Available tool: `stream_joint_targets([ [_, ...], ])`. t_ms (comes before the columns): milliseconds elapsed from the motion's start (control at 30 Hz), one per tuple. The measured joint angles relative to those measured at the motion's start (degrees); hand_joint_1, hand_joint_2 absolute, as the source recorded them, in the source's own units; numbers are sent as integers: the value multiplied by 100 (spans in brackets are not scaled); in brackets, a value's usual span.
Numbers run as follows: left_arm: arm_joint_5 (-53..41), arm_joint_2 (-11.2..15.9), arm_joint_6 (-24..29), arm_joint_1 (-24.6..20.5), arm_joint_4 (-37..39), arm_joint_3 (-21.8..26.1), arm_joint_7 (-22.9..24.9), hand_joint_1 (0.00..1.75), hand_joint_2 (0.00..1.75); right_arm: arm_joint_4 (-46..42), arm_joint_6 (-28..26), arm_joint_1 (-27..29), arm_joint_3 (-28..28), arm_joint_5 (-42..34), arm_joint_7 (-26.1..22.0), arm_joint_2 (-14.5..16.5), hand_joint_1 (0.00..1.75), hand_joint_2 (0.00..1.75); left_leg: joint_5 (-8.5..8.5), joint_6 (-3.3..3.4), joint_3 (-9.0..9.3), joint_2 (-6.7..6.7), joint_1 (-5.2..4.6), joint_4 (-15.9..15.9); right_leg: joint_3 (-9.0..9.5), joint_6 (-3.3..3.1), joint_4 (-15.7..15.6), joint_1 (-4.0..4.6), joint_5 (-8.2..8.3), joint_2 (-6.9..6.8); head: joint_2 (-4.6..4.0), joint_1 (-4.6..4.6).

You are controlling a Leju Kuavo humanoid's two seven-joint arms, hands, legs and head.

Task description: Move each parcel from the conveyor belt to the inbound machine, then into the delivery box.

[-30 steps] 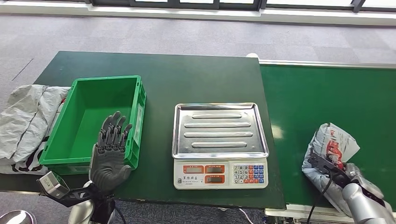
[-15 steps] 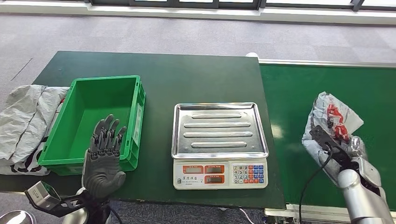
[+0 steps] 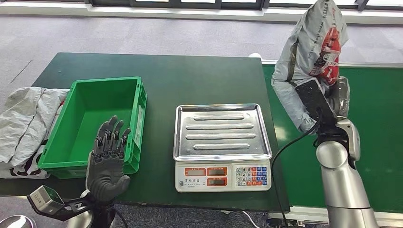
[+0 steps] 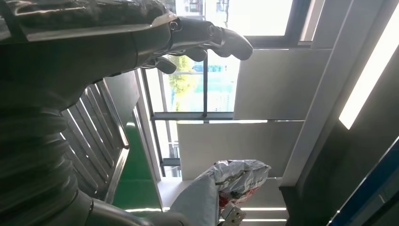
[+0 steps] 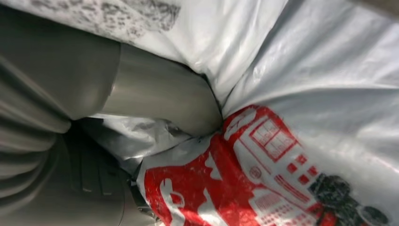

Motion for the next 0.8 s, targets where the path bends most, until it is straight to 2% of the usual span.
stream_joint_targets([
  [333,0,-5,-8,-12,95,0,-20,0,175,-6,-5,-134,196,-130,-21,200,175,175,5,-3,-12,-23,-1,0,0,1,0,-1,0,-17,0,1],
  [433,1,-5,-20,-39,125,-1,-16,0,175,13,261,-175,219,-389,-121,271,175,175,4,-4,-16,-22,-1,0,-3,0,0,-1,1,-16,0,2],
  [533,1,-5,-22,-143,189,-7,23,0,175,230,713,-357,367,-654,-192,482,174,175,6,-6,-17,-10,2,-2,-9,-7,2,2,5,-7,0,1],
  [667,0,-10,17,-357,298,-41,142,0,175,1024,1167,-672,804,-664,-159,1006,0,175,14,-19,-12,7,12,-4,-13,-19,2,16,12,8,0,1],
  [800,34,-15,94,-506,362,-46,300,0,175,2222,1309,-925,1262,-674,-561,1519,0,175,20,-28,-12,1,22,-4,-15,-23,3,23,14,5,0,-1],
])
